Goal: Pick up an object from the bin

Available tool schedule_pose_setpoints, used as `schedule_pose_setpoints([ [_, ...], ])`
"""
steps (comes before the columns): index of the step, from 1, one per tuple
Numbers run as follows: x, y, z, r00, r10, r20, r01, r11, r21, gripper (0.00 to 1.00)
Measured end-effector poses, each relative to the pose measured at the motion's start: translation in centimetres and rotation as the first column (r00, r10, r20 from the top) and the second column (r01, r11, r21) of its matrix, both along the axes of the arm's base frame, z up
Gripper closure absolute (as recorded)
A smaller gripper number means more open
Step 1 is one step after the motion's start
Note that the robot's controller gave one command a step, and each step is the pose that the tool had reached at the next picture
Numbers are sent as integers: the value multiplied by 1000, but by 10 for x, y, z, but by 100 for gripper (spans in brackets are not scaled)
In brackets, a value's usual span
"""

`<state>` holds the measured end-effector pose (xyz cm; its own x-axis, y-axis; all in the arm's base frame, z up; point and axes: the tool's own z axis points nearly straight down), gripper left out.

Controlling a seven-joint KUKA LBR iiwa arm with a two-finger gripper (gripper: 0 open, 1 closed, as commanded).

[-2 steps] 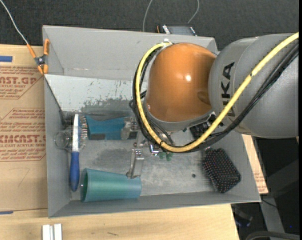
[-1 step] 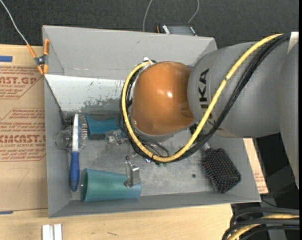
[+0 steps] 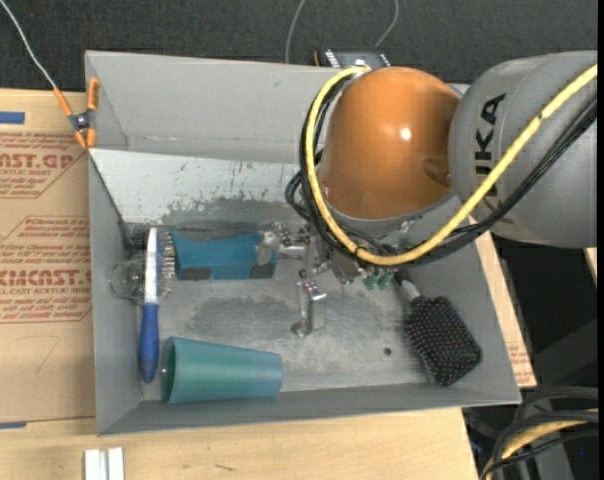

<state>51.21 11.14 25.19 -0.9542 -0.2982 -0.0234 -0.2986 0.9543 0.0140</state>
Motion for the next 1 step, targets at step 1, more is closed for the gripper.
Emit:
schedule_pose_setpoints([
  [1, 65, 28, -77, 999, 51, 1, -51, 999, 0, 0],
])
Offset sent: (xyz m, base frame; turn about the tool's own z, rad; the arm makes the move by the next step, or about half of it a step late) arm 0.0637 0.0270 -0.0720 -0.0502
